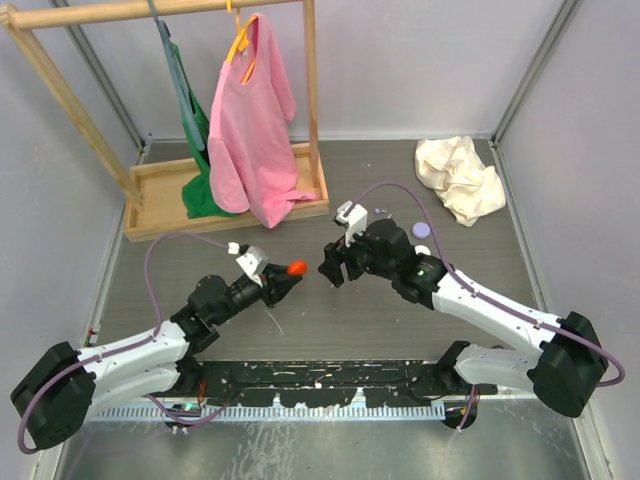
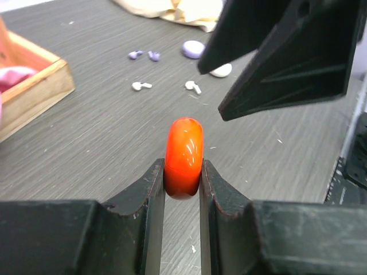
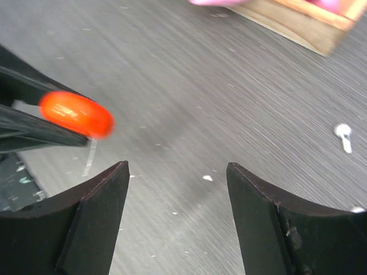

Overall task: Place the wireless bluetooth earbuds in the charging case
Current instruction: Close the charging case, then place the charging case at the center of the board.

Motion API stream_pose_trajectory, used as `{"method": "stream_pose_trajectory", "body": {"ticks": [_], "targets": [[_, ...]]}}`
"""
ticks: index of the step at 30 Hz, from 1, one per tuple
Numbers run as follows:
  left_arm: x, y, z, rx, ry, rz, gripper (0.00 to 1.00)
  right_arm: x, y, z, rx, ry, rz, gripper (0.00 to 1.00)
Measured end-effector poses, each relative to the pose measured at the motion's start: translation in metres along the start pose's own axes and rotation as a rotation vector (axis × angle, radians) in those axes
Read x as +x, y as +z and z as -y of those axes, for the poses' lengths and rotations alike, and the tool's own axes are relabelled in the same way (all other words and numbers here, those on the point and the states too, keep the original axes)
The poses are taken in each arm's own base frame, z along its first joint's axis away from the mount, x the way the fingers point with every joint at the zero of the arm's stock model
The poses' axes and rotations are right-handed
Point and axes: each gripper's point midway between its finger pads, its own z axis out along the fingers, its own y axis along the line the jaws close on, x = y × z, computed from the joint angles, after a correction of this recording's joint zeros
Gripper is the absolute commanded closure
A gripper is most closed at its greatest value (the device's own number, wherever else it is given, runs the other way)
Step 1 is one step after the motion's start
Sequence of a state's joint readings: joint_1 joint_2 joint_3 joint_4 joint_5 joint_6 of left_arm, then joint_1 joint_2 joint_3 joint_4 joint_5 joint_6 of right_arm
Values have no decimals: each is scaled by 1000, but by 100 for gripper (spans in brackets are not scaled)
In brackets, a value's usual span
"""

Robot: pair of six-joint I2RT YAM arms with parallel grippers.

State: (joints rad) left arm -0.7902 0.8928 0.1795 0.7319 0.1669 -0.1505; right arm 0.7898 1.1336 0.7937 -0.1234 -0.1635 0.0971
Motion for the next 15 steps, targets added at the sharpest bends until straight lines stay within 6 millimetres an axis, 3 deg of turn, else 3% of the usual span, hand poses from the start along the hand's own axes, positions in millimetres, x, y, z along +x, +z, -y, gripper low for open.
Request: {"method": "stream_pose_trajectory", "body": {"ticks": [8, 15], "targets": [[19, 7, -40, -257, -136, -93, 87, 42, 3, 59, 318, 77, 18, 26], [45, 5, -75, -441, -320, -153, 84, 57, -10, 84, 451, 94, 93, 26]]}}
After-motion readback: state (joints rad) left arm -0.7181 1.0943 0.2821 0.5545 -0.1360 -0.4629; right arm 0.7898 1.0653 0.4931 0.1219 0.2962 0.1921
